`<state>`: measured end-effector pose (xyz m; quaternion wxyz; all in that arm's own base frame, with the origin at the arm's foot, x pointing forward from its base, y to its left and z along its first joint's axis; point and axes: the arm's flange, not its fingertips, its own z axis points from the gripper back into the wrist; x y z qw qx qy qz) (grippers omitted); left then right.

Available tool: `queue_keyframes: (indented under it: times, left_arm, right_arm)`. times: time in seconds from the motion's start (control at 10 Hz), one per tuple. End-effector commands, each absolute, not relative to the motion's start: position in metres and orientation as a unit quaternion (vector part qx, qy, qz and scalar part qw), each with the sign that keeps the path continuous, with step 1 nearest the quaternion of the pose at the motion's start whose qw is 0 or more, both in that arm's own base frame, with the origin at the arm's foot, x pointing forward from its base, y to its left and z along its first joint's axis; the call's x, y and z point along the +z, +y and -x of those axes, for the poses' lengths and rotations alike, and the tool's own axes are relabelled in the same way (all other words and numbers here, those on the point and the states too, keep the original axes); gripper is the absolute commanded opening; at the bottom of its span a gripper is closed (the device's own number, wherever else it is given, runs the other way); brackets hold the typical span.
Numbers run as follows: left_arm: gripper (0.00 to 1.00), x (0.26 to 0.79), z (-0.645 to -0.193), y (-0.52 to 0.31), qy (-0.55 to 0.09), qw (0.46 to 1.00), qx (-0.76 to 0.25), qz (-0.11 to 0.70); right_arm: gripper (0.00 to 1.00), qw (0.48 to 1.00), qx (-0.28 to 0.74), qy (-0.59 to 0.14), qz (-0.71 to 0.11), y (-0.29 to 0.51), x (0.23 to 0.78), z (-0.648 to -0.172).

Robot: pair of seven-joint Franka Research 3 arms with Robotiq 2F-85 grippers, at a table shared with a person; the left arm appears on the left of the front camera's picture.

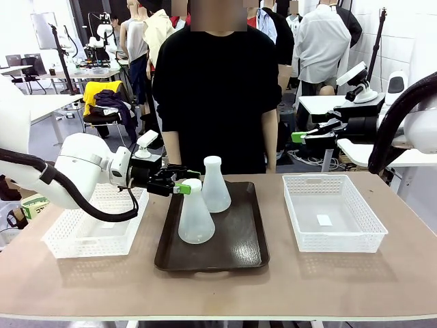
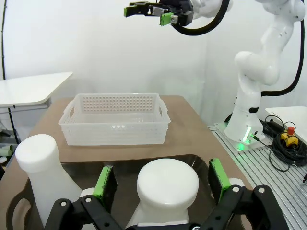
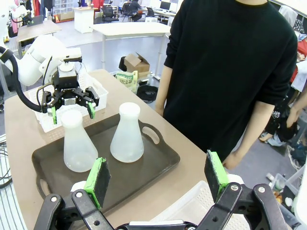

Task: Prepare the laboratory tools.
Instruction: Place the picked Big flask upright in the Handle tray as directed by the person.

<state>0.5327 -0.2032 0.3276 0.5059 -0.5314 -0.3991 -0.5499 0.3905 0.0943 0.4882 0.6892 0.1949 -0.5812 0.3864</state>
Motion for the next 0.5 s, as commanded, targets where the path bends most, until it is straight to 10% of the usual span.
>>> queue_keyframes:
  times: [0.0, 0.4]
  left_arm:
    - [1.00, 0.3282, -0.5332, -0.2035, -0.402, 0.501, -0.553, 0.530]
    - [1.00, 0.3282, -0.5332, -0.2035, -0.402, 0.501, -0.553, 0.530]
  right_arm:
    - [1.00, 0.690, 0.382, -0.581, -0.202, 0.0946, 0.4861, -0.3896]
    - [1.00, 0.690, 0.382, -0.581, -0.202, 0.0946, 0.4861, -0.3896]
